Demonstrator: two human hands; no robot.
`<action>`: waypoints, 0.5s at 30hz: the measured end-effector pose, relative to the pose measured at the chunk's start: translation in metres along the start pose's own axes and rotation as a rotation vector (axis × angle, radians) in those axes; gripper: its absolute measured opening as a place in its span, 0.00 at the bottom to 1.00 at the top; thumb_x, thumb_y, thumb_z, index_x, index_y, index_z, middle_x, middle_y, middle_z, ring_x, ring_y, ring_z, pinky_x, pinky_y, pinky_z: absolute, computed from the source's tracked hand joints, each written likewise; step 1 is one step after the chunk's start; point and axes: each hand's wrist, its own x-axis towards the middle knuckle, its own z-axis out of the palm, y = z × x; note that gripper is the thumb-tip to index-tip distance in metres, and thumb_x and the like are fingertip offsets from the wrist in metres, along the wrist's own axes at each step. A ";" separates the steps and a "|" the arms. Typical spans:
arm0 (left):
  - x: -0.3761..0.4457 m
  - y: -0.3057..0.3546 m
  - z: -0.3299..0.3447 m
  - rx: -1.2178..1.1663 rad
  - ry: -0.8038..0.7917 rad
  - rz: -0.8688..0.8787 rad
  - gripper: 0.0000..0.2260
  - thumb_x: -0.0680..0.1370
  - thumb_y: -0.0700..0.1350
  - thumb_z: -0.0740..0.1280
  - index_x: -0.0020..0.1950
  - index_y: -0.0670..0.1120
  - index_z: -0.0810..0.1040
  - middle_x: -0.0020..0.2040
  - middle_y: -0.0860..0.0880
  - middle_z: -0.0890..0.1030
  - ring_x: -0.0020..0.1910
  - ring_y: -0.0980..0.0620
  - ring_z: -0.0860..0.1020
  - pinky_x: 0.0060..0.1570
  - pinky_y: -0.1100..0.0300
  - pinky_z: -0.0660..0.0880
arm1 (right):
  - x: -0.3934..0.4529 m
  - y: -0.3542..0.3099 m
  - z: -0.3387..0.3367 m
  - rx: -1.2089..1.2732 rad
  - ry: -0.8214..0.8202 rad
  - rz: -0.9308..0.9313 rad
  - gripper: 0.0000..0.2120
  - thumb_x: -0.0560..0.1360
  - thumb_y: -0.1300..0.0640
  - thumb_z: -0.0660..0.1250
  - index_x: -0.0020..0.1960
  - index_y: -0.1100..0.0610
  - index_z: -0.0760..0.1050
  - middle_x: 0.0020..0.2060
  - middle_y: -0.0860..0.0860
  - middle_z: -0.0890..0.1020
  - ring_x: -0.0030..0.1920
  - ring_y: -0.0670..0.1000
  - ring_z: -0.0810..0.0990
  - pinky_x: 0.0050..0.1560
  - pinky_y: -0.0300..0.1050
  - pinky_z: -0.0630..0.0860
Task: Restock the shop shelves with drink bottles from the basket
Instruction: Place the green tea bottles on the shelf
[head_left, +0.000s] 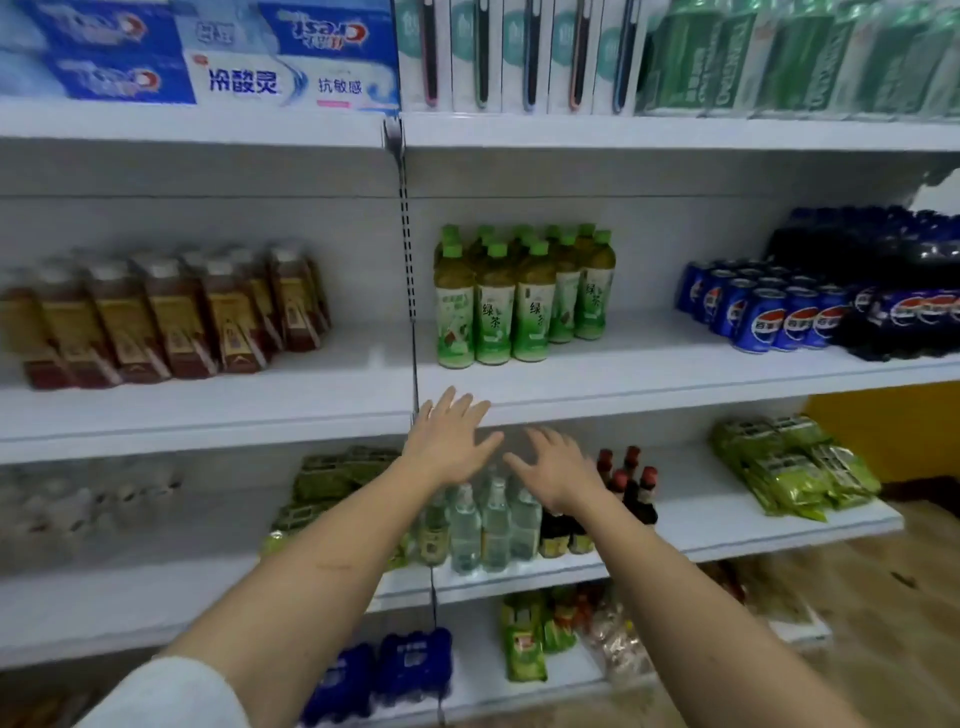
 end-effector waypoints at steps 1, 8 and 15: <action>-0.016 -0.005 0.010 0.011 -0.032 -0.028 0.30 0.82 0.64 0.49 0.81 0.52 0.54 0.82 0.48 0.54 0.81 0.47 0.47 0.78 0.44 0.47 | -0.011 -0.004 0.009 -0.004 -0.025 -0.004 0.35 0.79 0.32 0.51 0.81 0.48 0.52 0.80 0.50 0.54 0.79 0.57 0.52 0.76 0.62 0.53; -0.113 -0.050 0.037 -0.083 -0.192 -0.261 0.33 0.81 0.68 0.46 0.81 0.52 0.55 0.82 0.48 0.55 0.81 0.46 0.48 0.78 0.43 0.46 | -0.068 -0.050 0.064 -0.048 -0.108 -0.040 0.35 0.79 0.32 0.50 0.81 0.48 0.52 0.80 0.50 0.54 0.79 0.57 0.52 0.75 0.61 0.54; -0.189 -0.127 0.055 -0.156 -0.199 -0.368 0.35 0.80 0.69 0.45 0.81 0.51 0.57 0.82 0.48 0.56 0.81 0.46 0.51 0.77 0.43 0.50 | -0.102 -0.131 0.118 -0.017 -0.189 -0.102 0.34 0.80 0.33 0.50 0.81 0.49 0.54 0.80 0.51 0.55 0.79 0.58 0.54 0.75 0.60 0.57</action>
